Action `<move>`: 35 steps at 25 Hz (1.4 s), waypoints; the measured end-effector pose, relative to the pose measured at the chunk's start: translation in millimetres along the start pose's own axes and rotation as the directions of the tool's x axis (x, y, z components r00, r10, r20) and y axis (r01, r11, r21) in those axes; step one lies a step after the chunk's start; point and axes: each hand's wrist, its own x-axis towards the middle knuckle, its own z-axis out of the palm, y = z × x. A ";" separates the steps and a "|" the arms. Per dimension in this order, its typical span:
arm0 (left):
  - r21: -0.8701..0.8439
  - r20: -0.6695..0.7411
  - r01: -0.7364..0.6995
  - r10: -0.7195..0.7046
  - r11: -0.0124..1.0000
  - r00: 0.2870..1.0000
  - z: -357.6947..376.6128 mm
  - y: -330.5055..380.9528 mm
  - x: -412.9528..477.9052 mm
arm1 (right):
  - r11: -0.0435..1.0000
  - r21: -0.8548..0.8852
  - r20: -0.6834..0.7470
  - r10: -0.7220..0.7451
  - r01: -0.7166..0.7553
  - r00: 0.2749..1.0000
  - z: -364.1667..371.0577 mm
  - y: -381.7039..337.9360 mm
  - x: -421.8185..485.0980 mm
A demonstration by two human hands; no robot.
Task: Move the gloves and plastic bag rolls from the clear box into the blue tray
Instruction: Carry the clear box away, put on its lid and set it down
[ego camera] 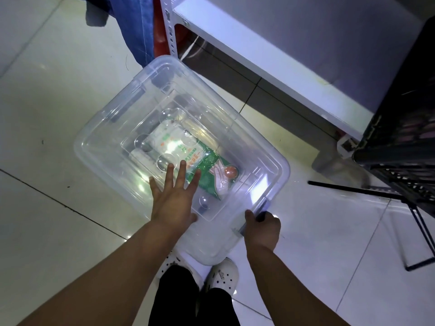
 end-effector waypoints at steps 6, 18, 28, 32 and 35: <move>0.032 -0.065 -0.020 0.022 0.999 0.998 -7.1 -1.4 -4.4 | 0.995 -0.082 -0.106 -0.061 0.052 0.992 -1.4 -14.2 -12.7; -0.326 -0.063 0.334 -0.373 0.885 0.926 -124.1 -158.2 132.9 | 0.337 -0.476 0.404 -0.736 0.812 0.542 74.2 -124.6 -15.4; -0.270 -0.011 0.349 -0.365 0.898 0.931 -124.2 -185.1 152.6 | 0.244 -0.518 0.352 -0.812 0.820 0.465 81.8 -123.1 -7.3; -0.383 -0.225 0.279 -0.382 0.881 0.896 -113.1 -171.6 138.4 | 0.245 -0.516 0.360 -0.807 0.820 0.468 81.7 -124.3 -7.6; -0.456 -0.302 0.219 -0.382 0.862 0.873 -107.2 -161.5 134.8 | 0.242 -0.519 0.354 -0.812 0.820 0.463 82.2 -124.7 -8.1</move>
